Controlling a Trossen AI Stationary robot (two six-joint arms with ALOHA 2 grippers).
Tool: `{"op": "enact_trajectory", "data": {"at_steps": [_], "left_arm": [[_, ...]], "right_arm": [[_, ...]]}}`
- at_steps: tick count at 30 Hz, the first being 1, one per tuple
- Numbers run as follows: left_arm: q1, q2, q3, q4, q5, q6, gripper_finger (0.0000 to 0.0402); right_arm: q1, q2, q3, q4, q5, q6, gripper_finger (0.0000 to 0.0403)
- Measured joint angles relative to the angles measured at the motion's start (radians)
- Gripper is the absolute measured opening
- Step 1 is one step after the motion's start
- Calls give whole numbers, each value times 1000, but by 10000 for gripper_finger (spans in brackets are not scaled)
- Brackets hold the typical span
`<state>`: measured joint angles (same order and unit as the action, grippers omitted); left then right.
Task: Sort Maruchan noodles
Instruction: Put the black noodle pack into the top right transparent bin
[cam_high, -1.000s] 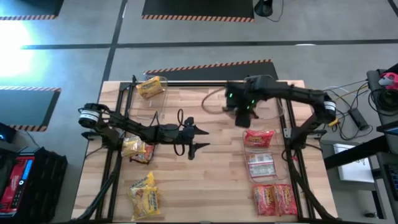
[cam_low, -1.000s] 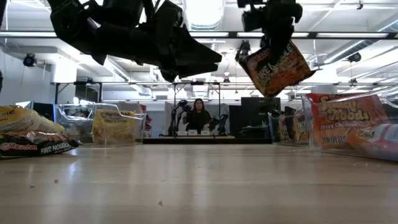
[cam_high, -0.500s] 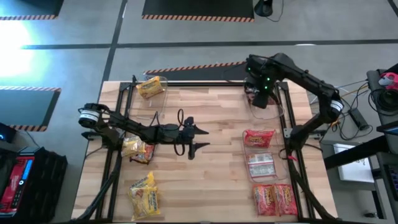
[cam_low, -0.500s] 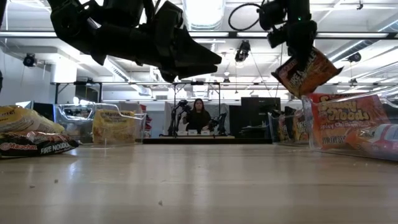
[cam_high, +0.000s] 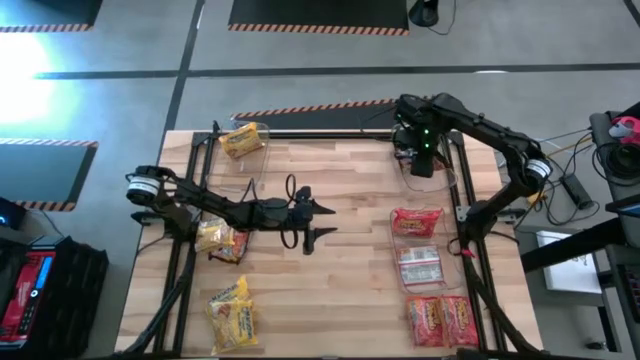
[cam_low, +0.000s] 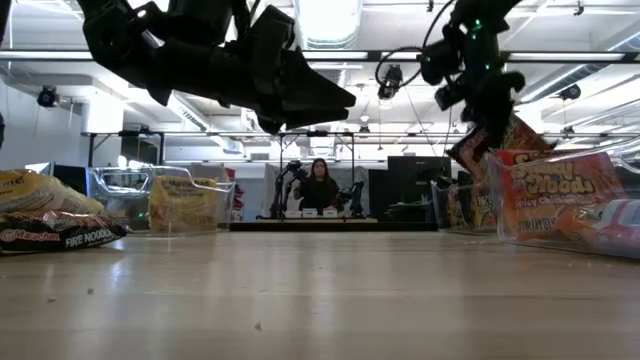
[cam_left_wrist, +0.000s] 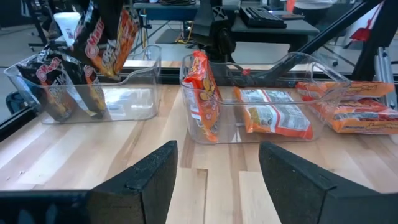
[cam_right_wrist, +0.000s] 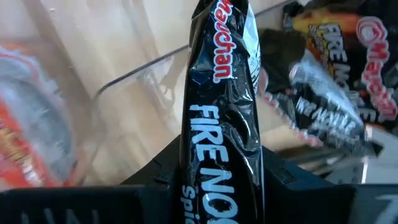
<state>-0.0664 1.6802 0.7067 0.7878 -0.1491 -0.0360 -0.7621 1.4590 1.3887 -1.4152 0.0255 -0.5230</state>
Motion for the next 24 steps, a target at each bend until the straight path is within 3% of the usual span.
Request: {"op": "enact_trajectory", "data": {"at_steps": [11, 17, 24], "left_arm": [[22, 1, 0, -8, -2, 0, 210], [37, 19, 0, -5, -2, -6, 210], [39, 23, 0, -3, -2, -7, 210]], "right_arm": [[-110, 1, -183, 204, -2, -120, 111], [-168, 1, -228, 370, -7, -151, 111], [-214, 1, -228, 393, -79, -89, 112]]}}
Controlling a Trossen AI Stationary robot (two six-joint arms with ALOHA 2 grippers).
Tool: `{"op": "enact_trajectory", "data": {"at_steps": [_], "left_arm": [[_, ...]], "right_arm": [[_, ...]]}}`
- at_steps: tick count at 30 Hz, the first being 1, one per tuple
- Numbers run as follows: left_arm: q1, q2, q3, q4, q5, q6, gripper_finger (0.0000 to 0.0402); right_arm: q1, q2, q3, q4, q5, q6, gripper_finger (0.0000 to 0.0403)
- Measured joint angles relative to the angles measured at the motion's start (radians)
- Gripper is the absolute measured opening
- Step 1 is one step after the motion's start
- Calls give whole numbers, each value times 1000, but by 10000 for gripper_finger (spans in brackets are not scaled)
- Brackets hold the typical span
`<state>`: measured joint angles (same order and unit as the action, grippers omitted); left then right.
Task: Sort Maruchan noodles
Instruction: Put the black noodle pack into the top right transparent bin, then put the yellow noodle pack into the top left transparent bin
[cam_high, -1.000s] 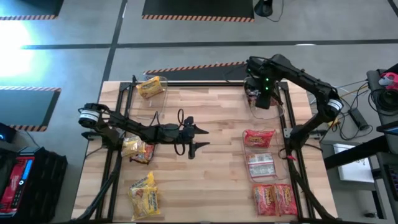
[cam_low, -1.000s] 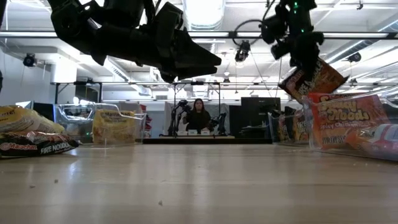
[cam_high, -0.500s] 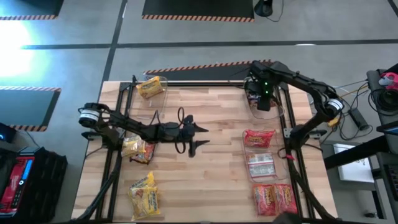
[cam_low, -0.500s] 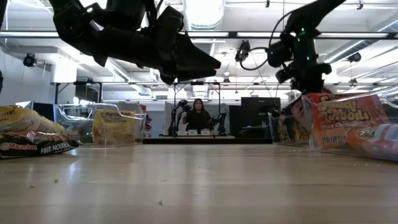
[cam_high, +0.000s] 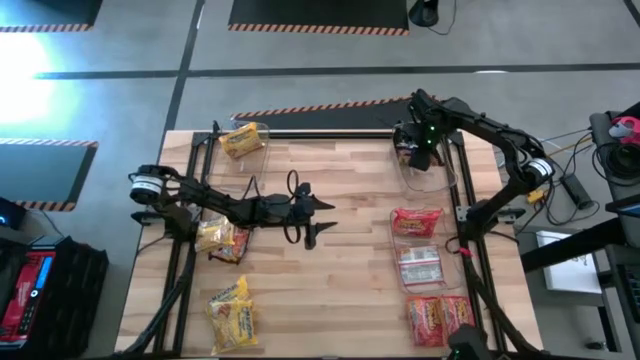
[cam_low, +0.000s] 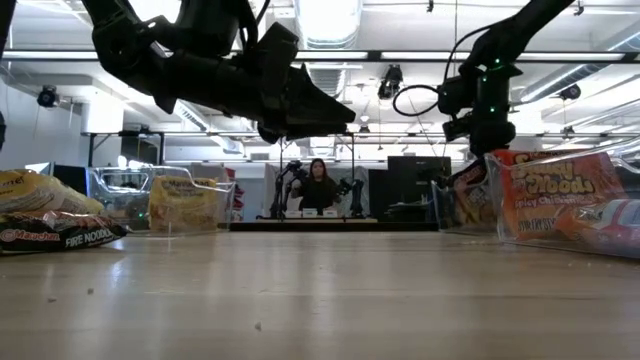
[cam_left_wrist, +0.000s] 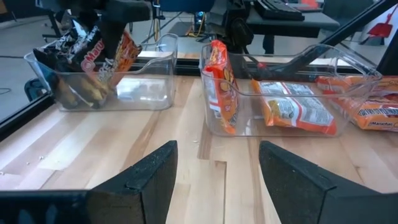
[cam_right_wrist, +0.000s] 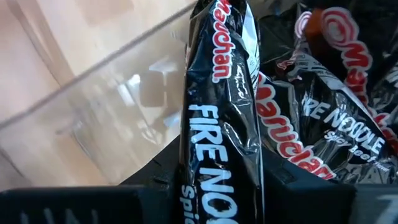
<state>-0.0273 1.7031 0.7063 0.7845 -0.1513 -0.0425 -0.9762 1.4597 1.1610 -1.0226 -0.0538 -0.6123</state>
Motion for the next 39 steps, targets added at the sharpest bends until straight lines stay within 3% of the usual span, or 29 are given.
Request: {"op": "enact_trajectory", "data": {"at_steps": [5, 10, 12, 18, 28, 31, 36, 39], "left_arm": [[2, 0, 0, 0, 1, 0, 210], [1, 0, 0, 0, 2, -2, 210], [1, 0, 0, 0, 3, -3, 210], [2, 0, 0, 0, 3, -3, 210], [1, 1, 0, 0, 3, -4, 210], [1, 1, 0, 0, 4, -16, 210], [1, 1, 0, 0, 3, -62, 210], [2, 1, 0, -1, -3, -94, 210]], "right_arm": [[-4, 0, 10, 10, -16, 125, 120], [-5, 0, 10, 12, -13, 135, 156], [-4, 0, 10, 16, 21, 119, 172], [-6, 0, 25, 25, 259, 94, 199], [25, -33, 142, -13, 263, 157, 188], [42, -48, 185, -65, 186, 272, 182], [106, -96, 164, -78, -218, 487, 168], [215, -134, 122, -9, -339, 578, 159]]}}
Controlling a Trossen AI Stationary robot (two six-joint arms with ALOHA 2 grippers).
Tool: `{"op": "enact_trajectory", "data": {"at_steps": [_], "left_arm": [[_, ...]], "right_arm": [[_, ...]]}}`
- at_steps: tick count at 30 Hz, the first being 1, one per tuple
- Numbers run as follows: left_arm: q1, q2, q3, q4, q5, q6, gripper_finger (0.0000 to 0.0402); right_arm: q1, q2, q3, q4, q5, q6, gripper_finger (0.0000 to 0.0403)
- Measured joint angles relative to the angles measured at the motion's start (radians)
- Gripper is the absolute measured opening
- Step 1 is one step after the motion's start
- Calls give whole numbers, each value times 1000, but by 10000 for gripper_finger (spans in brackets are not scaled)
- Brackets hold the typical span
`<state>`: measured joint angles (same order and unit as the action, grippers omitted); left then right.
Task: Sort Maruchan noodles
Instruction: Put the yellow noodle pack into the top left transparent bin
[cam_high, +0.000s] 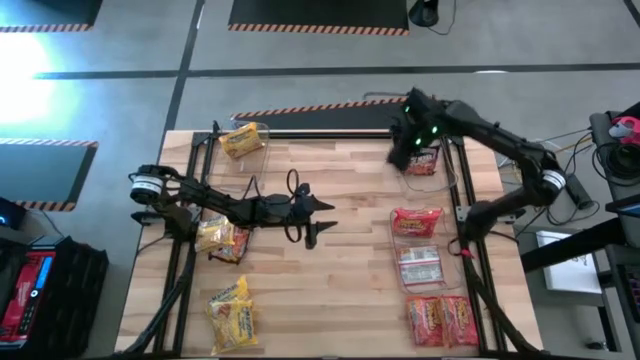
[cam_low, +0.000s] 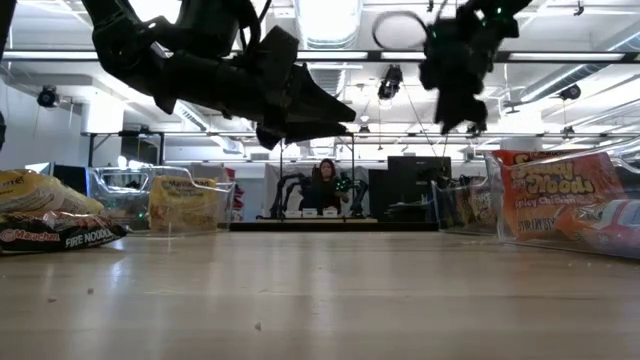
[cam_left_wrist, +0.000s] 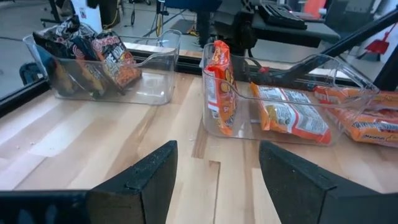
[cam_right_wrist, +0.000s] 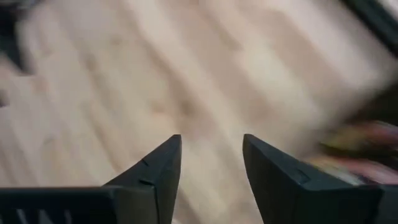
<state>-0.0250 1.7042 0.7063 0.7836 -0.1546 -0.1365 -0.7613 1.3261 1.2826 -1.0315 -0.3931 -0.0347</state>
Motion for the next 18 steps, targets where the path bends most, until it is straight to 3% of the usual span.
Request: {"op": "enact_trajectory", "data": {"at_steps": [7, 13, 18], "left_arm": [[0, -13, 0, -126, -2, -108, 210], [-19, -59, -1, -398, 34, -220, 210], [-66, -203, -1, -729, 34, -277, 210]], "right_arm": [[403, -51, -125, 303, 17, 148, 144], [732, -47, -225, 550, 289, 237, 141], [940, -47, -348, 858, 460, 353, 139]]}}
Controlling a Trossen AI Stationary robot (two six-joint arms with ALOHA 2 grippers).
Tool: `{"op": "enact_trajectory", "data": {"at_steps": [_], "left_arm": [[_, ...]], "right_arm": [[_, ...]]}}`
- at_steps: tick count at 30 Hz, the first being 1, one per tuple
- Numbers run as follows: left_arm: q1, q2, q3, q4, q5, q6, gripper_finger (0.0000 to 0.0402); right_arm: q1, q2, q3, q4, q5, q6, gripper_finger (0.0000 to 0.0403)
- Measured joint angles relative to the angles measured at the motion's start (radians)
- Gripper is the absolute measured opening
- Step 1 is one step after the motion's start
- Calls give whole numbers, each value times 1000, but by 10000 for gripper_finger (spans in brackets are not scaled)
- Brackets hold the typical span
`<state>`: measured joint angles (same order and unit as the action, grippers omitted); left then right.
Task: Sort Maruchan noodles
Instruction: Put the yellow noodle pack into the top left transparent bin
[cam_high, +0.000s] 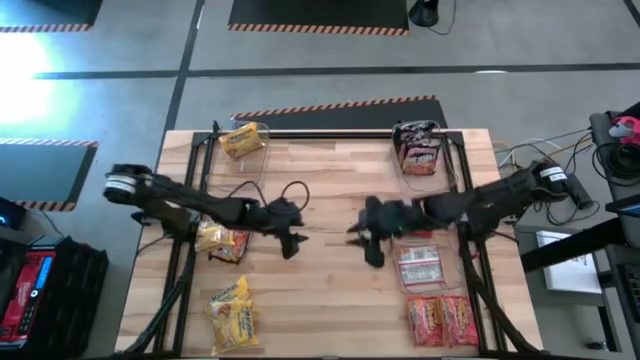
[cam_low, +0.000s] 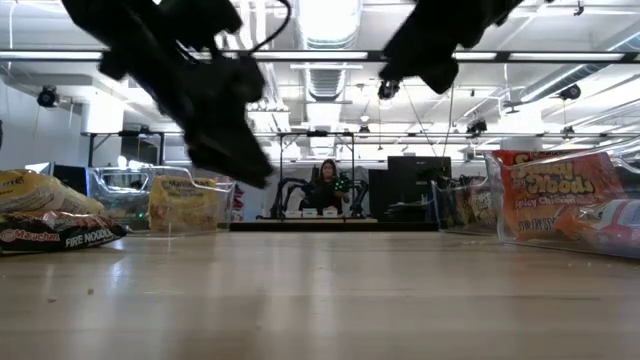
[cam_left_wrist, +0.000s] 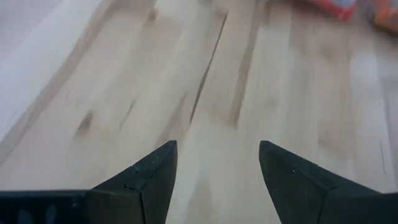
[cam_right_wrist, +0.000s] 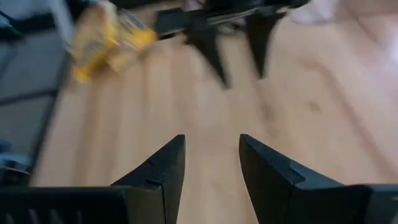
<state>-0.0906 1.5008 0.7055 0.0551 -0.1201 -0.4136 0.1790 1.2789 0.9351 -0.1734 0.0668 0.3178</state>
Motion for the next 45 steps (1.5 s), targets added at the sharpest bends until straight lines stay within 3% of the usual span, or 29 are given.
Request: {"op": "enact_trajectory", "data": {"at_steps": [3, 11, 18, 22, 27, 32, 45], "left_arm": [[-43, -107, 0, -173, -27, -73, 210], [-155, -355, 8, -678, -211, -342, 210], [-160, -399, 126, -1189, -264, -490, 210], [-162, -391, 161, -1367, -247, -588, 210], [-166, -384, 104, -1393, -142, -654, 210], [-169, -353, 78, -1364, -123, -678, 206], [-177, -122, 87, -1215, -19, -578, 181]], "right_arm": [[82, 14, -56, 150, 60, 42, 135], [162, 92, -89, 274, 146, 76, 132], [161, 162, -89, 362, 146, 75, 127], [162, 185, -89, 377, 145, 75, 129], [161, 211, -89, 373, 144, 74, 127], [161, 210, -89, 371, 144, 72, 123], [161, 210, -89, 368, 136, 72, 120]]}}
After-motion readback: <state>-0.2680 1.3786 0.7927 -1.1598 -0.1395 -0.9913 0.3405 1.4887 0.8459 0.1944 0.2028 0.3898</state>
